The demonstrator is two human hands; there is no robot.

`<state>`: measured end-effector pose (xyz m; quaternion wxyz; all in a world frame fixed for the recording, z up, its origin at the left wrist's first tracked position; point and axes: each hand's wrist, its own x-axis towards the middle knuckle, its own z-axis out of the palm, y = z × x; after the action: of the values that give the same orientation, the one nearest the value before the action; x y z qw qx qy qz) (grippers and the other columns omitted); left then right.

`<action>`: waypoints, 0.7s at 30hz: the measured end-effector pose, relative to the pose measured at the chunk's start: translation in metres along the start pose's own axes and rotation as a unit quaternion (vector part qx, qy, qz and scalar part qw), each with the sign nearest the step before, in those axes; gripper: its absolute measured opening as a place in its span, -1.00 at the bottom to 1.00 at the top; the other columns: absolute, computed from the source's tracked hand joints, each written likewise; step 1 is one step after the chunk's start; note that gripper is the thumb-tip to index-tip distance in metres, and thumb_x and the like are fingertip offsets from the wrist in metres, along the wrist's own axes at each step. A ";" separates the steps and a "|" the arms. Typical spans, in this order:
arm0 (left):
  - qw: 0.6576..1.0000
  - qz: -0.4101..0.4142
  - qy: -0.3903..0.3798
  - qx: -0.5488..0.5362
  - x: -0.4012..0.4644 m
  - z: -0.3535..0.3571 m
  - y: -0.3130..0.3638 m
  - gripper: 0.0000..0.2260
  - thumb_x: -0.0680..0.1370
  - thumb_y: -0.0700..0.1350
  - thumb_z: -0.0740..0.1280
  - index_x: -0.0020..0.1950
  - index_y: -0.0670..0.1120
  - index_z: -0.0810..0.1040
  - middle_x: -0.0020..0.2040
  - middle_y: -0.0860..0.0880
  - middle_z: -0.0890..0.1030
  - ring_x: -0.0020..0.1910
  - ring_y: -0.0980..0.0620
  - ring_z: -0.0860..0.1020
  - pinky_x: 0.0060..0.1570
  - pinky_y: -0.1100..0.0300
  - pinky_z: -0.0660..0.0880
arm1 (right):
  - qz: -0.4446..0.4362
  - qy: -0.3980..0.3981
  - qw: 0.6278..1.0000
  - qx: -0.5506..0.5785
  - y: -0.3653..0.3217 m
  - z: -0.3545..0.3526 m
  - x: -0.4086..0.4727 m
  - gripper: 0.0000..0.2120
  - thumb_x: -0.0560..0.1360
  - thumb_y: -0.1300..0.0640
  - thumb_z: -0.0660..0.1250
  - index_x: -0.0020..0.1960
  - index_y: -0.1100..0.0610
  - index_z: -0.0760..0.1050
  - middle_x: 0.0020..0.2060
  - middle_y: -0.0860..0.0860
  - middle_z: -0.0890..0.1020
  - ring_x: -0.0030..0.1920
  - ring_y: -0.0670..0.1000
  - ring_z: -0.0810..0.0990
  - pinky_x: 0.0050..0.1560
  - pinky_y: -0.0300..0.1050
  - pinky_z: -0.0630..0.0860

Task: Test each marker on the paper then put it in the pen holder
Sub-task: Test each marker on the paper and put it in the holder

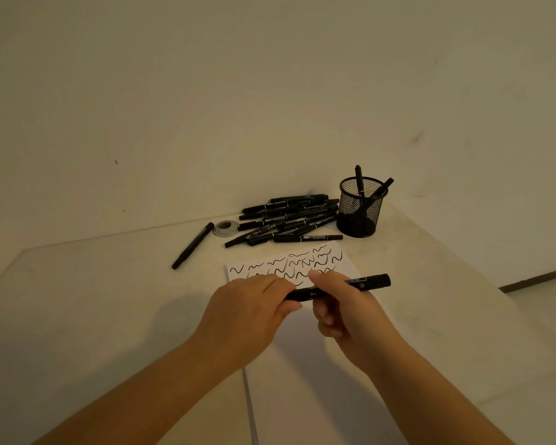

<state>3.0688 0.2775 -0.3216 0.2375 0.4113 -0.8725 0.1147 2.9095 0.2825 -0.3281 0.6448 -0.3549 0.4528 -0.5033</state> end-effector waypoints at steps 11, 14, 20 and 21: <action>0.970 -0.110 -0.121 -0.183 -0.028 -0.004 0.006 -0.69 0.55 0.20 -0.06 -0.29 0.13 0.30 -0.46 0.10 0.35 -0.46 0.11 0.33 -0.42 0.19 0.29 | 0.036 0.044 0.998 0.039 -0.020 -0.033 -0.001 -0.65 0.48 0.25 0.16 -0.48 0.14 0.29 -0.68 0.02 0.25 -0.71 -0.08 0.16 -0.65 -0.36 0.06; 0.910 -0.297 -0.042 -0.286 -0.051 -0.008 -0.040 -0.63 0.59 0.07 0.09 -0.41 0.08 0.40 -0.53 0.04 0.46 -0.51 0.15 0.39 -0.35 0.18 0.39 | -0.037 0.179 0.975 0.130 -0.051 -0.096 0.008 -0.74 0.48 0.22 0.10 -0.37 0.11 0.17 -0.71 -0.03 0.23 -0.72 -0.11 0.12 -0.64 -0.37 0.00; 0.927 -0.271 -0.078 -0.248 -0.038 0.007 -0.054 -0.67 0.58 0.03 0.09 -0.38 0.05 0.41 -0.42 0.07 0.58 -0.49 0.20 0.46 -0.36 0.24 0.39 | -0.076 0.120 0.975 -0.168 -0.034 -0.073 0.029 -0.80 0.49 0.19 0.30 -0.31 0.16 0.46 -0.60 -0.02 0.42 -0.61 -0.11 0.29 -0.62 -0.31 0.22; 0.928 -0.258 -0.085 -0.255 -0.033 0.011 -0.047 -0.68 0.58 0.03 0.10 -0.36 0.07 0.41 -0.40 0.11 0.58 -0.46 0.21 0.49 -0.35 0.28 0.38 | -0.077 0.108 0.971 -0.201 -0.033 -0.068 0.032 -0.85 0.47 0.19 0.34 -0.28 0.14 0.50 -0.57 -0.02 0.46 -0.56 -0.11 0.35 -0.57 -0.29 0.29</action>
<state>3.1195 0.2656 -0.3479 0.2805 0.5564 -0.7528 -0.2121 2.8376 0.2433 -0.3286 0.4672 -0.4545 0.5828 -0.4854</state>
